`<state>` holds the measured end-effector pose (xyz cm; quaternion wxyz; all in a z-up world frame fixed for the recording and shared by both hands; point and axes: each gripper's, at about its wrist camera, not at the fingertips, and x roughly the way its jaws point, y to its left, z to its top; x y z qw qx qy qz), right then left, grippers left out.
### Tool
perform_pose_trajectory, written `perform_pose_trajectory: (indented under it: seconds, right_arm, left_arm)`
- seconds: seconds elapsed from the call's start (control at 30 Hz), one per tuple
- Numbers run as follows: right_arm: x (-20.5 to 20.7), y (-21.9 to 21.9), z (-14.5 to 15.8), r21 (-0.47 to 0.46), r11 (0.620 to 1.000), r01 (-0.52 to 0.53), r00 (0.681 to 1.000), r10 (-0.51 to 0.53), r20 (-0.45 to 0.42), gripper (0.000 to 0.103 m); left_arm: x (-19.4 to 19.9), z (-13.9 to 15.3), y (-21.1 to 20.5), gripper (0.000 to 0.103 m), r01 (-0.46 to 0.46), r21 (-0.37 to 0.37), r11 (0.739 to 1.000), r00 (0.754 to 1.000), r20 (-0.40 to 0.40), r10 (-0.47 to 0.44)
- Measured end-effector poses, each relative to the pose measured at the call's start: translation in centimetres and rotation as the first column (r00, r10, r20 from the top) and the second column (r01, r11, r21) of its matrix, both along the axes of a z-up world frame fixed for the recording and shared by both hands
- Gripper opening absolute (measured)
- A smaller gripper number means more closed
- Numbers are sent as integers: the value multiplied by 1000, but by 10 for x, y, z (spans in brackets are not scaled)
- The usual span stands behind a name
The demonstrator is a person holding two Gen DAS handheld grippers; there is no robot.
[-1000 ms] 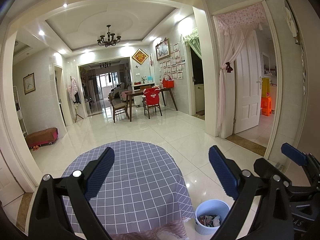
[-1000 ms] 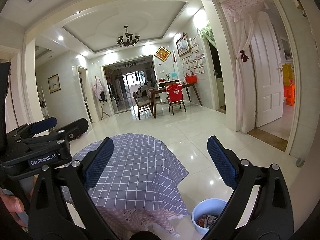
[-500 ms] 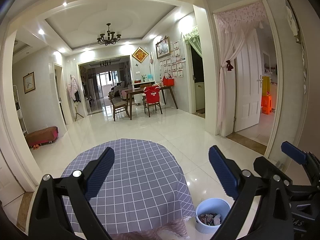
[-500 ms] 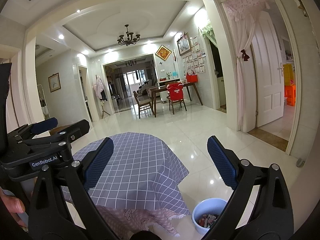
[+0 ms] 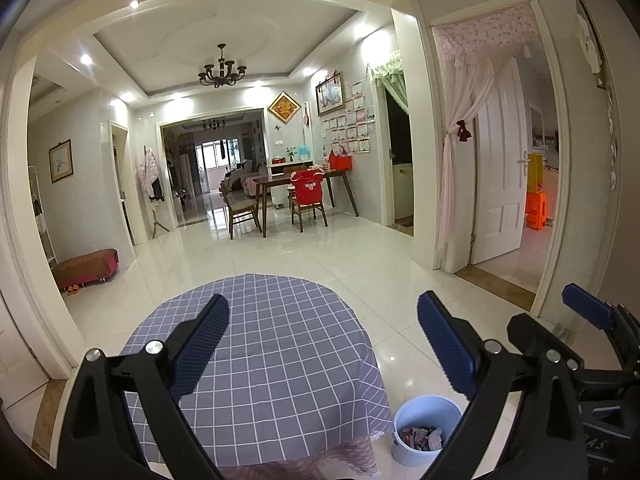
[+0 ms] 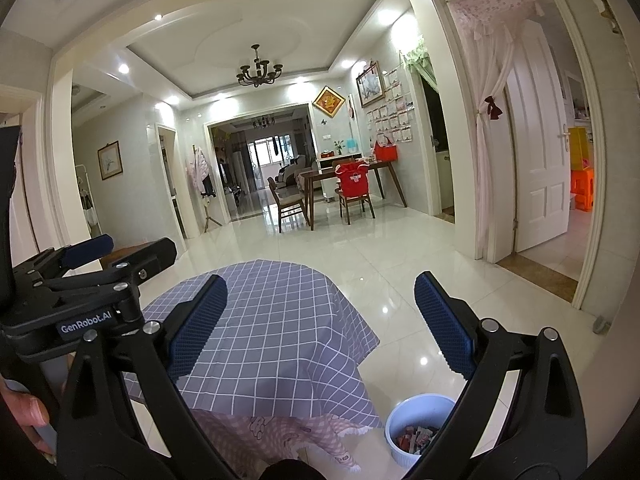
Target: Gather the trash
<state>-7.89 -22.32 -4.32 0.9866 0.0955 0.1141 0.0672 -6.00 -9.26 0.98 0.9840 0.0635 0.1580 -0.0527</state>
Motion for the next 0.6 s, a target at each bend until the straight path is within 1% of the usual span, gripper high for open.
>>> perform_pose_trajectory:
  seconds: [0.37,0.6]
  right_arm:
    - [2,4,-2,-12,1000,-6,1000,5,-10,93]
    - [25,17,-6,-34,999,-28,998,26,-50,93]
  left_arm:
    - [11,-8,15,93,-3,-20,1000,1000,-25,2]
    - [30,-19,34,93,-29,-30,999,998,-61,27]
